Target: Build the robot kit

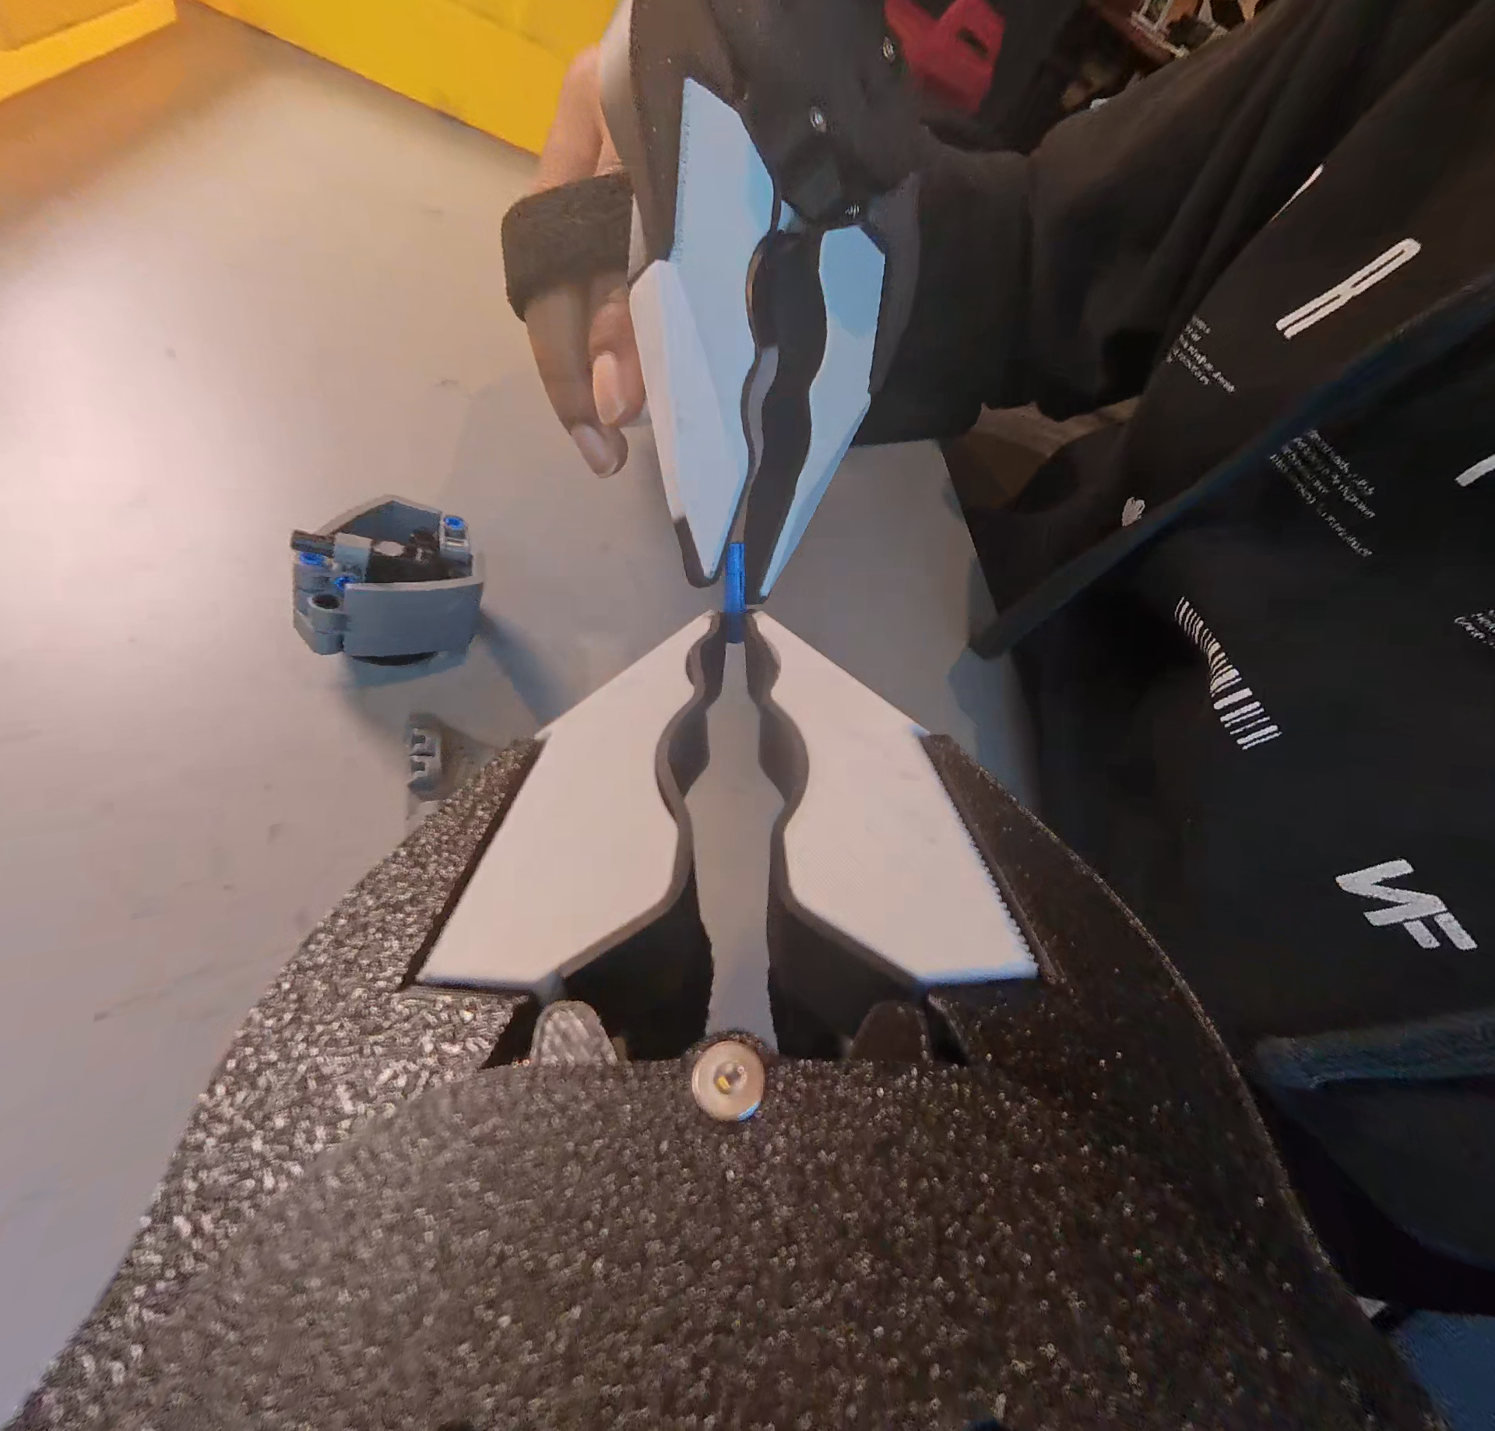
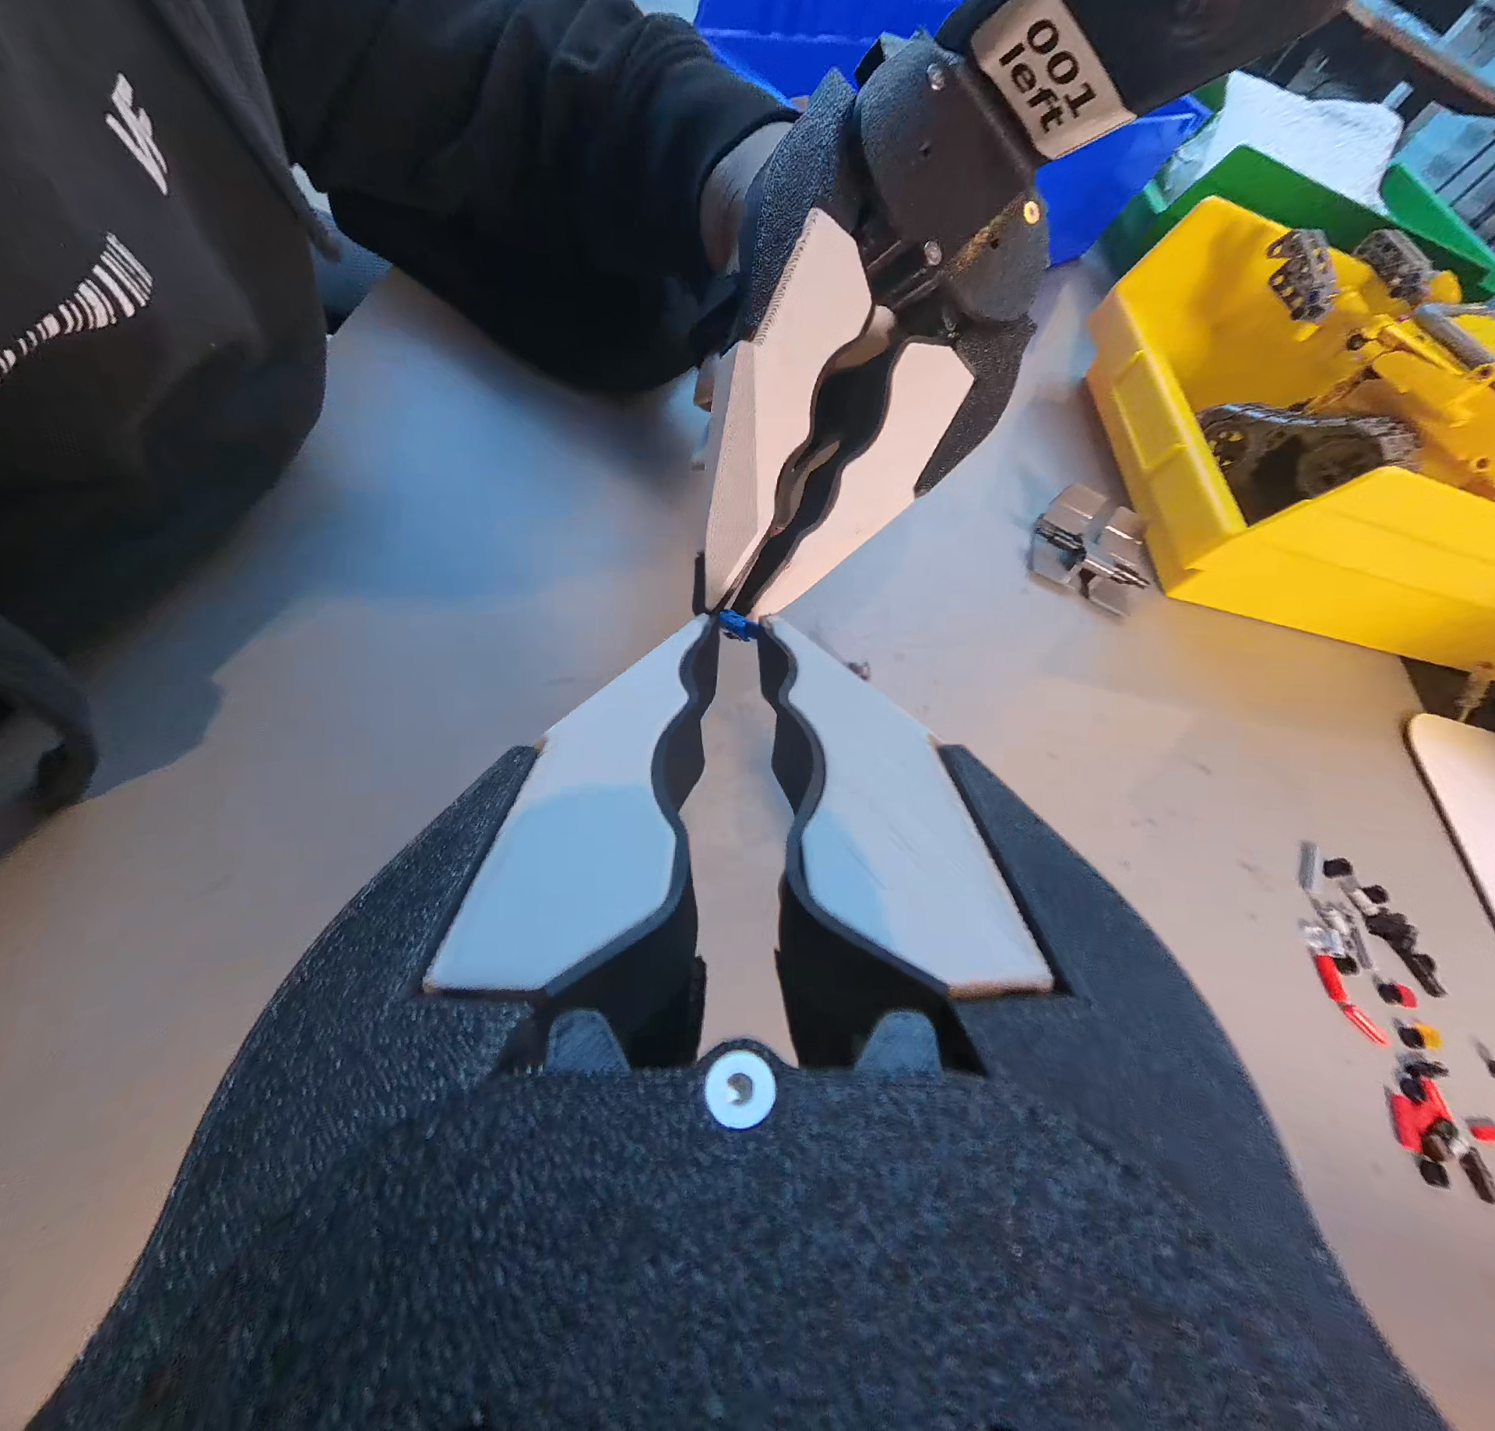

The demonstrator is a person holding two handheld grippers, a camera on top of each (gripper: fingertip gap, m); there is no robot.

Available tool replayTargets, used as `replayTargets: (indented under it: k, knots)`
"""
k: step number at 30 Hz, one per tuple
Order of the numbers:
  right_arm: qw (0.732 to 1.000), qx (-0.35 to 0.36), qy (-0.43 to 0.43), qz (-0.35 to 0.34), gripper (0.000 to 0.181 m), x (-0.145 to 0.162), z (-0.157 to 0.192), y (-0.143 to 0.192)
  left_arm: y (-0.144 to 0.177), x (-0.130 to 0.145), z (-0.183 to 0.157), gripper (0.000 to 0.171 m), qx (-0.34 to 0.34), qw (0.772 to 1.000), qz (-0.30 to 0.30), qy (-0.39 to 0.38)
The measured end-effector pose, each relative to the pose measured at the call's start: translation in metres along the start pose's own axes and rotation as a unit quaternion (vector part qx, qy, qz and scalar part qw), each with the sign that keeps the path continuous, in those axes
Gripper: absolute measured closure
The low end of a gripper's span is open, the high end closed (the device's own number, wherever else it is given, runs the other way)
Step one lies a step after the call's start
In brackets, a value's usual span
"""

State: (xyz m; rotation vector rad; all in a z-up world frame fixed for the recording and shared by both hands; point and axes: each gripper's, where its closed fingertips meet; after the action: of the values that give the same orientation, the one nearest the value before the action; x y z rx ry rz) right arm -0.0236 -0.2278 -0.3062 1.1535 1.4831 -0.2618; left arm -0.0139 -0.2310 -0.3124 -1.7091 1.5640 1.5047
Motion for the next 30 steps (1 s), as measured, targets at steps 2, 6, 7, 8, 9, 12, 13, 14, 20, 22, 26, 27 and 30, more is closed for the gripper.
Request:
replayTargets:
  k: [2, 6, 7, 8, 9, 12, 13, 14, 20, 22, 26, 27, 30]
  knots:
    - [1.000, -0.011, -0.005, 0.004, 0.174, 0.002, 0.003, -0.001, -0.002, 0.004, -0.001, 0.168, 0.000, 1.000, 0.012, -0.004]
    - [1.000, -0.019, -0.022, 0.001, 0.176, 0.006, 0.004, -0.003, -0.003, 0.007, 0.004, 0.168, -0.012, 1.000, 0.021, -0.008]
    - [0.999, -0.021, -0.028, -0.001, 0.177, 0.006, 0.003, -0.003, -0.002, 0.007, 0.006, 0.167, -0.018, 1.000, 0.019, -0.007]
    - [0.999, -0.018, -0.036, -0.006, 0.177, 0.006, 0.001, -0.003, -0.002, 0.006, 0.007, 0.167, -0.022, 1.000, 0.015, -0.008]
    - [0.999, -0.013, -0.043, -0.013, 0.177, 0.006, -0.002, -0.003, 0.000, 0.004, 0.009, 0.167, -0.027, 1.000, 0.009, -0.008]
    - [0.997, 0.005, -0.068, -0.045, 0.177, 0.001, -0.013, 0.001, 0.005, -0.006, 0.015, 0.167, -0.044, 0.999, -0.021, -0.011]
    - [0.995, 0.011, -0.077, -0.060, 0.177, -0.002, -0.017, 0.003, 0.008, -0.011, 0.016, 0.167, -0.048, 0.998, -0.036, -0.012]
    - [0.993, 0.017, -0.085, -0.075, 0.177, -0.005, -0.021, 0.006, 0.010, -0.016, 0.016, 0.167, -0.050, 0.997, -0.052, -0.013]
    - [0.990, -0.011, -0.108, -0.091, 0.176, -0.008, -0.014, 0.005, 0.005, -0.013, 0.010, 0.168, -0.044, 0.998, -0.038, -0.040]
    - [0.989, -0.010, -0.114, -0.093, 0.177, -0.008, -0.016, 0.007, 0.005, -0.015, 0.011, 0.168, -0.046, 0.997, -0.045, -0.036]
    - [0.984, 0.003, -0.131, -0.117, 0.177, -0.013, -0.025, 0.012, 0.009, -0.025, 0.014, 0.168, -0.063, 0.994, -0.075, -0.047]
    - [0.984, 0.009, -0.132, -0.118, 0.177, -0.014, -0.028, 0.014, 0.010, -0.028, 0.015, 0.168, -0.069, 0.993, -0.084, -0.049]
    - [0.986, 0.020, -0.129, -0.104, 0.177, -0.012, -0.033, 0.019, 0.013, -0.031, 0.020, 0.168, -0.084, 0.990, -0.100, -0.048]
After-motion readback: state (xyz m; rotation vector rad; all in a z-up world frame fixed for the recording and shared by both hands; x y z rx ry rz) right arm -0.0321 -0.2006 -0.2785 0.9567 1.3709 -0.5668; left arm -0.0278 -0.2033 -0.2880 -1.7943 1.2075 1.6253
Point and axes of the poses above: each gripper's, where its closed fingertips meet, y back along the fingers, x out of its underside, z = x × y across the jaws, and after that the axes turned 1 degree about -z, right-handed
